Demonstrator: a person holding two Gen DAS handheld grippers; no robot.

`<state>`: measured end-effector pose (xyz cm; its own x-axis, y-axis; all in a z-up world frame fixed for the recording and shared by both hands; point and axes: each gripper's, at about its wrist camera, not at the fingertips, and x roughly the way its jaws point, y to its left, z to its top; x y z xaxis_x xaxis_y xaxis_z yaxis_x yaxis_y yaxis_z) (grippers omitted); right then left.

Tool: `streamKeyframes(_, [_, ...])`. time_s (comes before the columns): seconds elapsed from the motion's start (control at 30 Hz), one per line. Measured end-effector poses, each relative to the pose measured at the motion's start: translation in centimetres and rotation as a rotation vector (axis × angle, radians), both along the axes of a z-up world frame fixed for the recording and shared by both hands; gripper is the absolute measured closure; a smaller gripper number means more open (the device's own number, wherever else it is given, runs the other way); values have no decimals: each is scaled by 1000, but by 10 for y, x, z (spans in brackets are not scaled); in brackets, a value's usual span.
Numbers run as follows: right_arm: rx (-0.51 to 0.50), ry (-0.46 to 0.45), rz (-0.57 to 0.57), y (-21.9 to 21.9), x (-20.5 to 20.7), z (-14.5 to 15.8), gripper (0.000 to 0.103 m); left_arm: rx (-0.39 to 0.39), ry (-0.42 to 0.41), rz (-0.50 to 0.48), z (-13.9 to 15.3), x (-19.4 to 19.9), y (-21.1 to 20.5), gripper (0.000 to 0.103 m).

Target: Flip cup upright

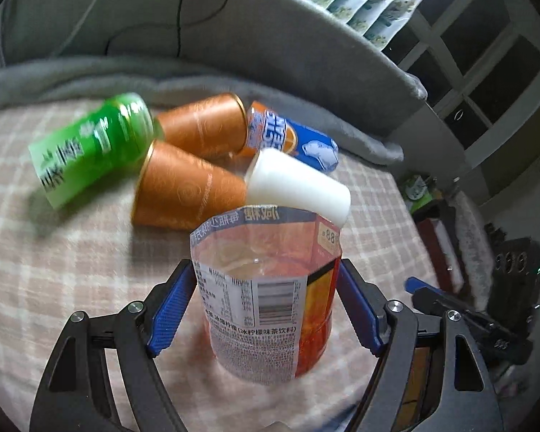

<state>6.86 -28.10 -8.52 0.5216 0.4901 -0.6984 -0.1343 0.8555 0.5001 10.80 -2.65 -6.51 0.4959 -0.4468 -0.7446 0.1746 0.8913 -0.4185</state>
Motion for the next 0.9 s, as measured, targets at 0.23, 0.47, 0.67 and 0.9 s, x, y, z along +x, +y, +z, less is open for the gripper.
streamKeyframes(0.23, [4, -1, -2, -1, -1, 0, 12, 100, -85, 2, 4, -1, -12, 25])
streamKeyframes(0.47, [5, 0, -4, -2, -2, 0, 12, 160, -127, -6, 3, -1, -22, 26])
streamKeyframes(0.67, [9, 1, -9, -4, -1, 1, 12, 178, -141, -14, 2, -4, -26, 26])
streamKeyframes(0.9, [10, 0, -11, -5, -2, 1, 12, 198, -156, -33, 1, -9, -31, 26])
